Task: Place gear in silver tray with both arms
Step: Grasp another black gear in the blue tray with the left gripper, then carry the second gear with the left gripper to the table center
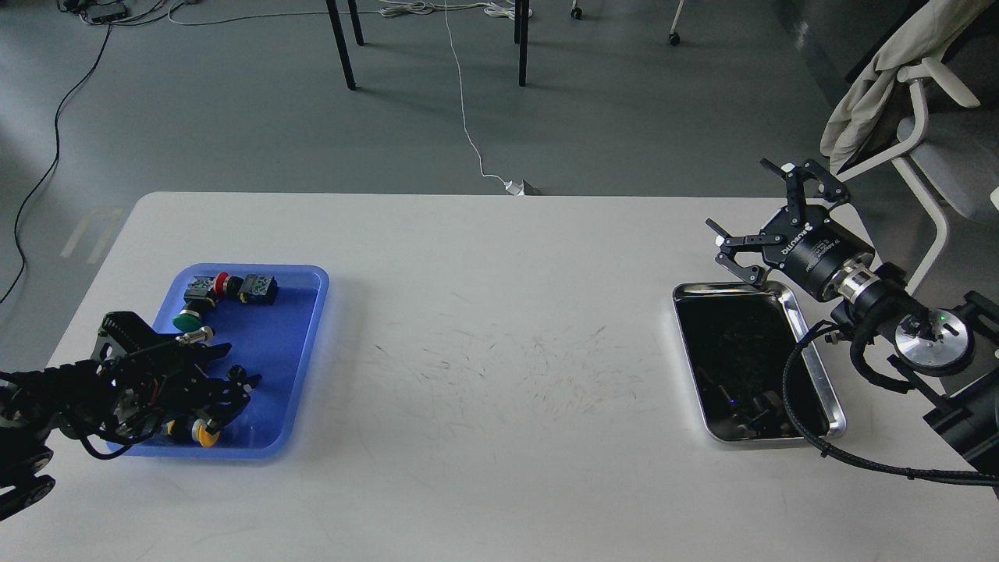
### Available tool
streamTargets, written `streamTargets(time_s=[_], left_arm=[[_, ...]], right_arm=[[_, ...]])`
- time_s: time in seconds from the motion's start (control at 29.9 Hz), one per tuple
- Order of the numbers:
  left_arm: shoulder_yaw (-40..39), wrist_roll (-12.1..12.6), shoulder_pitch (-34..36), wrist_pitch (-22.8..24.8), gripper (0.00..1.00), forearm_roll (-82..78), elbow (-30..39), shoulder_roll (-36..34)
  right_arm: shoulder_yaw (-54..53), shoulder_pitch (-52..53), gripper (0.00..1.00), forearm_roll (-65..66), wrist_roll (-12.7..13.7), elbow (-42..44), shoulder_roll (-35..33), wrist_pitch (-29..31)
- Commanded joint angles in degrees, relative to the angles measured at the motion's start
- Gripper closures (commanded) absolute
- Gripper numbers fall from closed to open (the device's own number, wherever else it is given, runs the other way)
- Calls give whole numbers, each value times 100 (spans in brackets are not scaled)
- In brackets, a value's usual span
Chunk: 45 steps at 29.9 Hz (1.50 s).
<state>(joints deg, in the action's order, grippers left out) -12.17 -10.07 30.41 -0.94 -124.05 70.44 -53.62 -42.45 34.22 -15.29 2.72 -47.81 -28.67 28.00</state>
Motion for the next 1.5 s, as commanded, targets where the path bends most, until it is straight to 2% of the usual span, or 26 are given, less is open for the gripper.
streamTargets(time_s=[0.0,0.13,0.43,0.63,0.84,0.94,1.17,1.3,1.37,1.47], left_arm=[[-5,-48,0,67,57,-5,-22,-26],[-5,-66,0,111,72,-5,-83,-8],[-5,-127,-9,164,78,4,-136,36],[-5,-224,0,173,90,21,-171,27],[-101,-259,61,155,91,83,-84,-104],[-128,-268,236,146,91,144,267,-393],[-110,-233,1290,312,91,399,1391,-965],[-128,-101,1906,769,91,408,2130,-914],[-163,126,2126,945,91,408,2359,-608],[-154,487,2258,1104,91,408,2422,217]], right_arm=[[0,-12,2,0,0,8,2,0],[0,-12,2,0,0,8,2,0],[0,-12,2,0,0,8,2,0],[0,-21,2,9,0,17,2,0],[0,-21,2,9,0,17,2,0],[0,-12,2,9,0,8,2,0],[-26,40,2,18,0,183,-24,0],[-9,58,2,35,0,429,-86,0],[-9,58,2,35,0,544,-95,0],[-26,58,2,35,0,675,-165,0]])
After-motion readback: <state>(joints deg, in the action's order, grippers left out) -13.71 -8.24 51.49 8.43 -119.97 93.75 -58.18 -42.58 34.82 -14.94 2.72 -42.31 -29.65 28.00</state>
